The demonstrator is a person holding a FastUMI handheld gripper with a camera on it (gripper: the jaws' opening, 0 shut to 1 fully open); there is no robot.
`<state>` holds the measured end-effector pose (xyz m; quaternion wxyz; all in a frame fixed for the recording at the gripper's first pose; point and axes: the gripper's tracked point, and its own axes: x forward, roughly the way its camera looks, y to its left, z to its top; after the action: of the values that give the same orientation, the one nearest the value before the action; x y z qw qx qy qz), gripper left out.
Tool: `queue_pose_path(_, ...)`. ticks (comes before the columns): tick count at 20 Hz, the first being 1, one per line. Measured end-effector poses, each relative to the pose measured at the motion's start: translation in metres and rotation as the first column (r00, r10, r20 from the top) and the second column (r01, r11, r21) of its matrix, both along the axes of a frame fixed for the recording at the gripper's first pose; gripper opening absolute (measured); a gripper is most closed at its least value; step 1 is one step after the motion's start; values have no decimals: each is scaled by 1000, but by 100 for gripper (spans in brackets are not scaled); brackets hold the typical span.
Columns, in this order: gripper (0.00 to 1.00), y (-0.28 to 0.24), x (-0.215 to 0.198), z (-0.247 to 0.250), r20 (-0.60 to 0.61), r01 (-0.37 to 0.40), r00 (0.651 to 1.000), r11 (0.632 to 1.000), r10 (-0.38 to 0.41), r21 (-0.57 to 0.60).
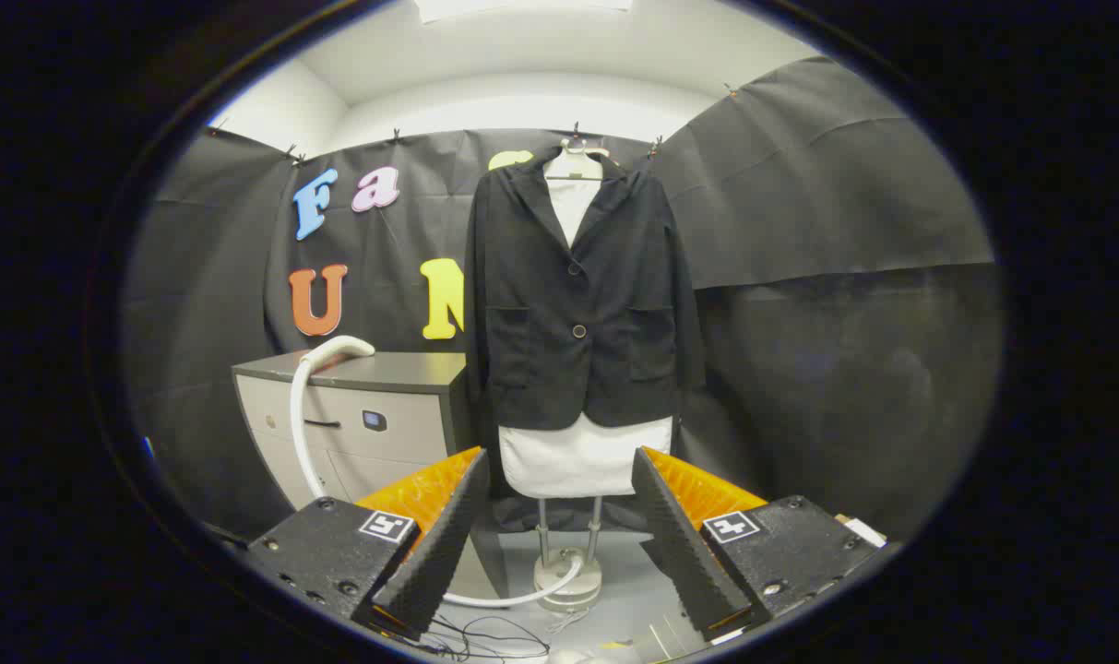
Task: Iron the clothes twice with a garment steamer, once on the left side and once on the right side.
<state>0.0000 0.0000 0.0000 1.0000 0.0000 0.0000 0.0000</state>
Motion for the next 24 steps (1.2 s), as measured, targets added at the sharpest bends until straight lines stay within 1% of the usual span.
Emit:
queue_pose_path(11,99,13,5,9,-12,37,999,999,-37,-6)
queue_pose_path(15,99,42,21,30,-12,18,1000,1000,-18,1)
queue_pose_path(17,99,67,35,45,-13,0,1000,1000,0,5)
queue_pose_path(21,99,143,75,78,-9,-115,993,993,115,-19)
queue_pose_path(24,99,206,110,90,-55,-195,979,981,194,-14)
